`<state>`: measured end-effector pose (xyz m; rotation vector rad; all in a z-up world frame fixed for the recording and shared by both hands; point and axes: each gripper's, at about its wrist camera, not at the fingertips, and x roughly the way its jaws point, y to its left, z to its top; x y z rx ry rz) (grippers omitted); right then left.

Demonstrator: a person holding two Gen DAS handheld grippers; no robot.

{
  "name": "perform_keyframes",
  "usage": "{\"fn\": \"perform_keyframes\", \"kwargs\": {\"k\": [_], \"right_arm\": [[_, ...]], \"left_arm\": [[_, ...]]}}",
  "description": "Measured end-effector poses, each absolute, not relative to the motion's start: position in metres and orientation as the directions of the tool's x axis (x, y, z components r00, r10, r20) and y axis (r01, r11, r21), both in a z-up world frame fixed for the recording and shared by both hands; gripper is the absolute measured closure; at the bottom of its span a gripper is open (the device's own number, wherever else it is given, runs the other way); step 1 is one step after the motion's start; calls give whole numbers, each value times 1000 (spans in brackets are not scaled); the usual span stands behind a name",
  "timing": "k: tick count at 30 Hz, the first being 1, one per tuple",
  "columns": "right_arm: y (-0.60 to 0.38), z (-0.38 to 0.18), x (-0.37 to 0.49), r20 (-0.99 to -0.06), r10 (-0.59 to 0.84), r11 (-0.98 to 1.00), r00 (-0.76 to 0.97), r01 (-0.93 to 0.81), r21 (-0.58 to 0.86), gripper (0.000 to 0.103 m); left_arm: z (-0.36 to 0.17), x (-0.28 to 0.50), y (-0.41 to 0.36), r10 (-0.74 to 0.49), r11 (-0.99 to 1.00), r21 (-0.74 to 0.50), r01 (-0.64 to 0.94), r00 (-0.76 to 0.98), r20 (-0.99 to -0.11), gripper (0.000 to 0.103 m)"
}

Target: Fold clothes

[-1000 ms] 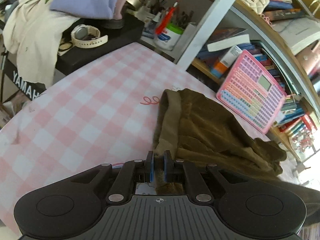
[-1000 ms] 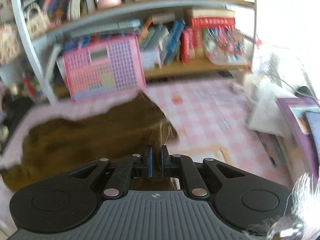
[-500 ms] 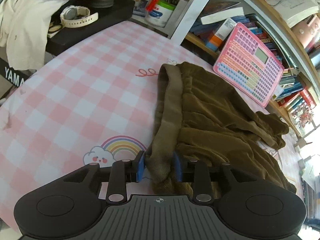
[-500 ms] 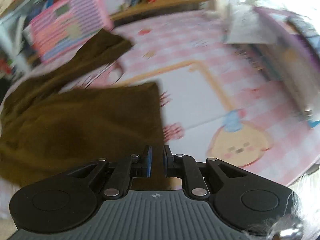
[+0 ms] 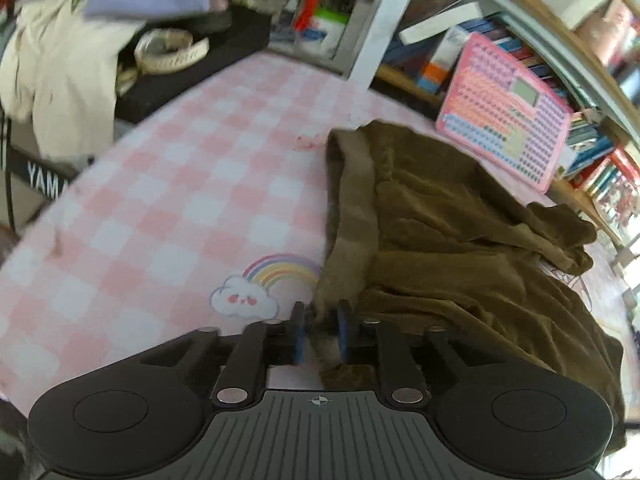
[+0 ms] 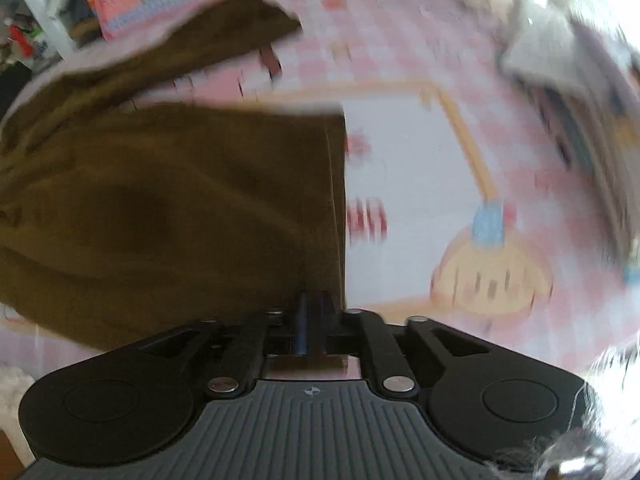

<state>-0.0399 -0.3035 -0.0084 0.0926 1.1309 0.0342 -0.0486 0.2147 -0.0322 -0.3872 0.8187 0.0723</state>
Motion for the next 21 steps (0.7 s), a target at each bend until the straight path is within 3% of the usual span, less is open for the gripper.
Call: {"fn": "perform_keyframes", "kwargs": {"k": [1, 2, 4, 7, 12, 21], "right_arm": [[-302, 1, -30, -882, 88, 996, 462, -13, 92, 74], [-301, 9, -20, -866, 101, 995, 490, -46, 90, 69], [-295, 24, 5, -827, 130, 990, 547, -121, 75, 69], [-284, 39, 50, -761, 185, 970, 621, -240, 41, 58], [-276, 35, 143, -732, 244, 943, 637, -332, 26, 48], [-264, 0, 239, -748, 289, 898, 598, -440, -4, 50]], "left_arm": [[-29, -49, 216, -79, 925, -312, -215, 696, -714, 63], [-26, -49, 217, -66, 923, -313, -226, 706, -705, 61], [-19, -48, 221, -27, 918, -303, -257, 721, -693, 61], [-5, -49, 221, 25, 907, -301, -294, 752, -659, 57], [6, -49, 202, 43, 902, -309, -302, 775, -631, 51], [14, -43, 165, 68, 907, -279, -316, 764, -642, 51]]}}
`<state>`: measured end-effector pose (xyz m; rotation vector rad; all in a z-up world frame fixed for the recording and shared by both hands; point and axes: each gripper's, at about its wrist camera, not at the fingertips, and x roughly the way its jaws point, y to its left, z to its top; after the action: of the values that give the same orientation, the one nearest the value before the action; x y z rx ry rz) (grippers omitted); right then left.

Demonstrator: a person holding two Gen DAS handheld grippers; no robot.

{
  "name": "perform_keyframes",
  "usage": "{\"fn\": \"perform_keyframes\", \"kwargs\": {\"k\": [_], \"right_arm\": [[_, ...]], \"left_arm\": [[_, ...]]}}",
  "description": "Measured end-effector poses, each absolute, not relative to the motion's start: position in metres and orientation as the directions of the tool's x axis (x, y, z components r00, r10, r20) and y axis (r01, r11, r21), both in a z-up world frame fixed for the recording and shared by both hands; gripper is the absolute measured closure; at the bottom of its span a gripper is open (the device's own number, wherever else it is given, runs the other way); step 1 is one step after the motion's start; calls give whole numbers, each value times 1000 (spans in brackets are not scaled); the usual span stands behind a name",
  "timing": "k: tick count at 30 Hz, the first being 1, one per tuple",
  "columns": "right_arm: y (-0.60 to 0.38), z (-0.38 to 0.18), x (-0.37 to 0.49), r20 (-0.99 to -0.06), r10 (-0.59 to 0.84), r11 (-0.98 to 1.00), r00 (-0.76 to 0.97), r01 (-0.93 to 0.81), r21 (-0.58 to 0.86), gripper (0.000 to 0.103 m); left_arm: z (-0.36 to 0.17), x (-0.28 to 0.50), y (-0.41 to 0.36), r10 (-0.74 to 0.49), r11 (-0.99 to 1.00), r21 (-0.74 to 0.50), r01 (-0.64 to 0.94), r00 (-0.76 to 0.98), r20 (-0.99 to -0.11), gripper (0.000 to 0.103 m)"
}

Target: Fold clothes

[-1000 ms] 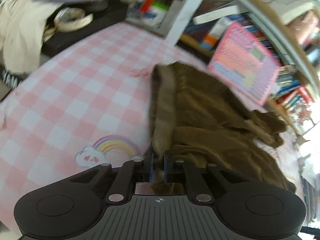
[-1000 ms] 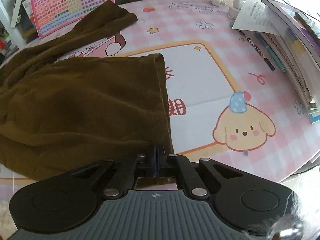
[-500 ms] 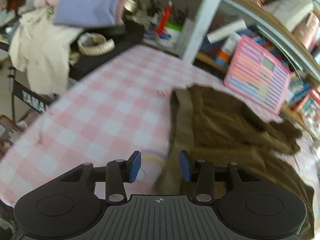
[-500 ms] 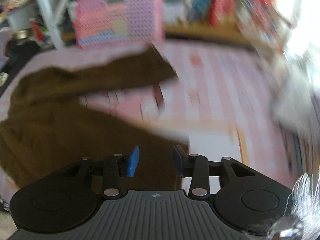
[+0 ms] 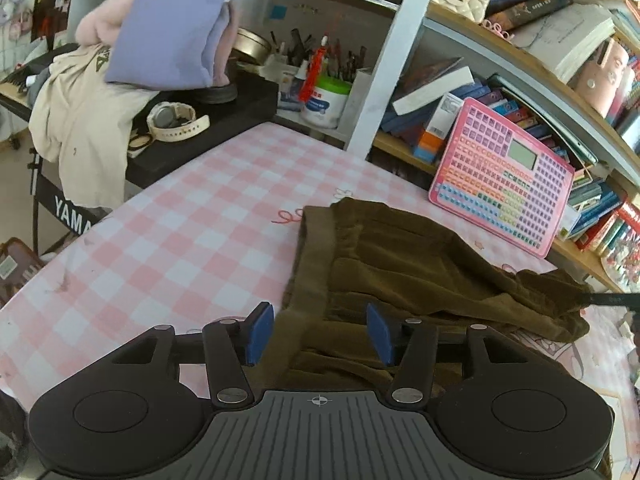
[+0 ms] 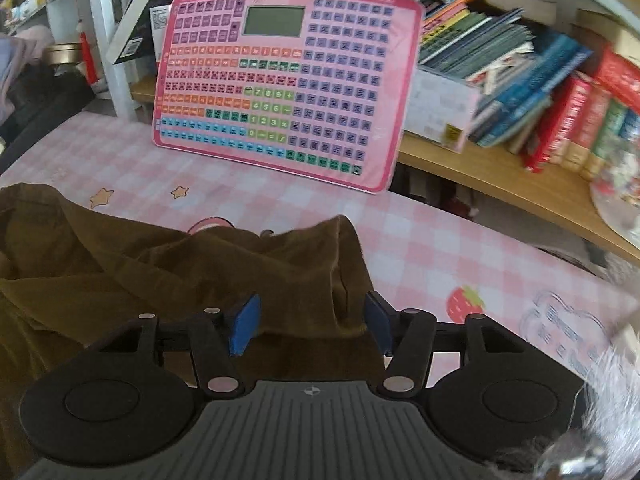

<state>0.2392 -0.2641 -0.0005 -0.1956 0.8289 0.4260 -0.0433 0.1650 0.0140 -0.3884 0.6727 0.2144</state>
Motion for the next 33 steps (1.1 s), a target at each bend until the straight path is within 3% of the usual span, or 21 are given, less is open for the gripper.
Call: {"fn": "perform_keyframes", "kwargs": {"k": [1, 2, 3, 5, 8, 10, 14, 17, 19, 22, 26, 28, 31, 33], "right_arm": [[-264, -2, 243, -746, 308, 890, 590, -455, 8, 53], [-265, -4, 244, -748, 326, 882, 578, -471, 21, 69], [-265, -4, 244, -753, 353, 867, 555, -498, 39, 91], [-264, -3, 240, -774, 372, 843, 512, -536, 50, 95], [-273, 26, 217, -725, 509, 784, 465, -598, 167, 96], [-294, 64, 192, -561, 666, 719, 492, -624, 307, 97], [-328, 119, 165, -194, 754, 628, 627, -602, 493, 97], [-316, 124, 194, -264, 618, 763, 740, -483, 430, 97], [-302, 102, 234, -431, 425, 896, 796, -302, 326, 97], [-287, 46, 287, -625, 190, 982, 757, -148, 119, 78], [-302, 22, 269, -670, 161, 987, 725, -113, 114, 67], [-310, 10, 260, -692, 147, 989, 707, -97, 111, 67], [-313, -11, 234, -752, 158, 986, 641, -137, 91, 71], [-310, -27, 217, -792, 137, 987, 595, -149, 59, 81]], "left_arm": [[14, -42, 163, 69, 908, -276, -315, 762, -643, 51], [14, -40, 161, 69, 909, -274, -315, 761, -645, 51], [15, -38, 160, 70, 910, -271, -314, 759, -647, 51], [15, -33, 158, 73, 912, -265, -313, 759, -646, 51], [18, -24, 159, 78, 915, -260, -309, 768, -636, 51], [21, -19, 162, 87, 914, -259, -311, 775, -625, 51], [21, -8, 168, 100, 909, -260, -327, 775, -624, 51], [19, -1, 168, 93, 911, -260, -321, 773, -628, 51], [19, 1, 165, 82, 912, -266, -311, 777, -625, 51], [18, 0, 162, 67, 919, -262, -293, 774, -630, 51], [17, -4, 163, 68, 921, -257, -293, 771, -633, 51], [14, -4, 170, 77, 911, -267, -313, 768, -636, 51], [10, 4, 177, 77, 902, -280, -327, 763, -642, 56], [9, 13, 177, 67, 906, -282, -317, 764, -641, 56]]}}
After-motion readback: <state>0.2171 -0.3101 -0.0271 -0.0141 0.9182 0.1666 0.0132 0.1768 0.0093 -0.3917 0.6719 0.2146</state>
